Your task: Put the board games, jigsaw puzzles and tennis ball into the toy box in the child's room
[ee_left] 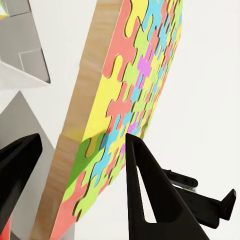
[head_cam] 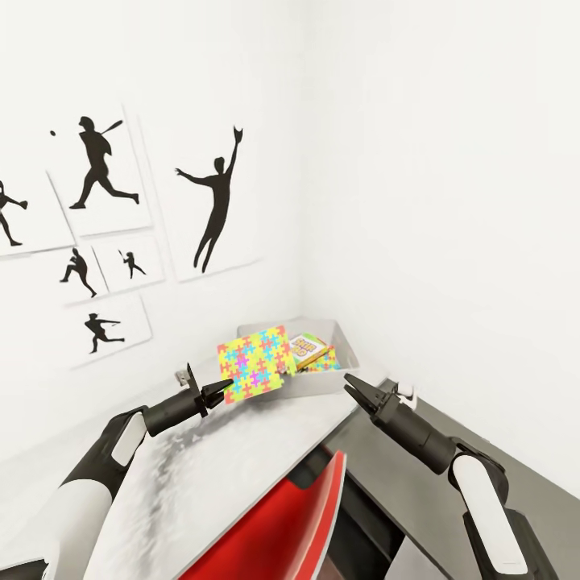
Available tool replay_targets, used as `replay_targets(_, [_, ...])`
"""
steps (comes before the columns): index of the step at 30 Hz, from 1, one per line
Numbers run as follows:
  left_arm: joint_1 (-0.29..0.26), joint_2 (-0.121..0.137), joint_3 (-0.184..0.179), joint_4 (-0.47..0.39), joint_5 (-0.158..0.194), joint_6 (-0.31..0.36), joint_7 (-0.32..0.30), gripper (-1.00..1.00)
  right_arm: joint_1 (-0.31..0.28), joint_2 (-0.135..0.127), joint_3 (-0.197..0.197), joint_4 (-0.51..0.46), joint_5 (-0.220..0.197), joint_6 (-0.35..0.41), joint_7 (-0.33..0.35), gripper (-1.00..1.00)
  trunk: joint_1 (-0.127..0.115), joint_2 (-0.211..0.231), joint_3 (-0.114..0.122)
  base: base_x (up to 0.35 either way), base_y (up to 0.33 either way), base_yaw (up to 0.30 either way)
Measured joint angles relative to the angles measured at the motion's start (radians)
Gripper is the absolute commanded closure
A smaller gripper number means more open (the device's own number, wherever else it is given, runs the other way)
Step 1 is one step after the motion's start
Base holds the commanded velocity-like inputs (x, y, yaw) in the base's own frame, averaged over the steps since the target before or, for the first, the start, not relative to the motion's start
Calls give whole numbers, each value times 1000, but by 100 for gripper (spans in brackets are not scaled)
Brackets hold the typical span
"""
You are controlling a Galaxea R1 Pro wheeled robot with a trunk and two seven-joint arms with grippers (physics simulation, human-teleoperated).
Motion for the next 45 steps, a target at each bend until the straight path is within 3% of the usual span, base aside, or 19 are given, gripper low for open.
replay_targets(35, [0, 2, 4, 0, 3, 1, -1, 100, 0, -1, 36, -6, 4, 4, -31, -100, 0, 0, 0, 9, -3, 0])
replay_targets(45, [0, 16, 9, 1, 3, 4, -1, 100, 0, -2, 39, -17, -1, 50, -175, -100, 0, 0, 0, 0, 0, 0])
